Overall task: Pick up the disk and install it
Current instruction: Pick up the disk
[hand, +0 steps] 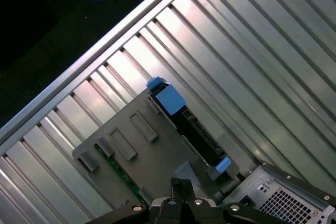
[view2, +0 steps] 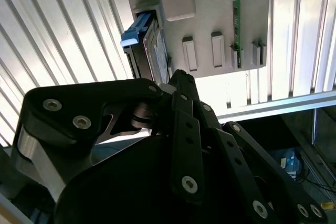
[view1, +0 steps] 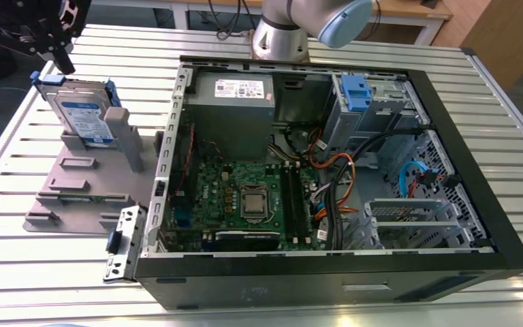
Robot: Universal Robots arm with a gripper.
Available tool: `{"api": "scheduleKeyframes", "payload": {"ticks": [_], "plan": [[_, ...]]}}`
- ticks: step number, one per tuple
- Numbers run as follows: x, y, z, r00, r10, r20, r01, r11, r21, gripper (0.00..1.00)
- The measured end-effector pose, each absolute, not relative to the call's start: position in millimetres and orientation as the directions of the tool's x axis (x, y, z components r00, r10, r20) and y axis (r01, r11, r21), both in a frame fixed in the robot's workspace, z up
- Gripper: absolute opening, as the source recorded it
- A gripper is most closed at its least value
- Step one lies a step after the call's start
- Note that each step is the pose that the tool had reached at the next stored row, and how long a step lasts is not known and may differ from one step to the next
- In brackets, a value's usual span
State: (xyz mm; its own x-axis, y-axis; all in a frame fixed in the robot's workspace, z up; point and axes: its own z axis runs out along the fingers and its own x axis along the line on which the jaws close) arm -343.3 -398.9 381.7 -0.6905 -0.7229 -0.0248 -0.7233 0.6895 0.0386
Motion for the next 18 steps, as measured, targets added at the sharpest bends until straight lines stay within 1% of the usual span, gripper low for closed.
{"api": "scheduleKeyframes", "payload": {"ticks": [18], "plan": [[-343.3, -398.9, 381.7, -0.668, -0.744, -0.025, -0.744, 0.667, 0.039, 0.11]]}}
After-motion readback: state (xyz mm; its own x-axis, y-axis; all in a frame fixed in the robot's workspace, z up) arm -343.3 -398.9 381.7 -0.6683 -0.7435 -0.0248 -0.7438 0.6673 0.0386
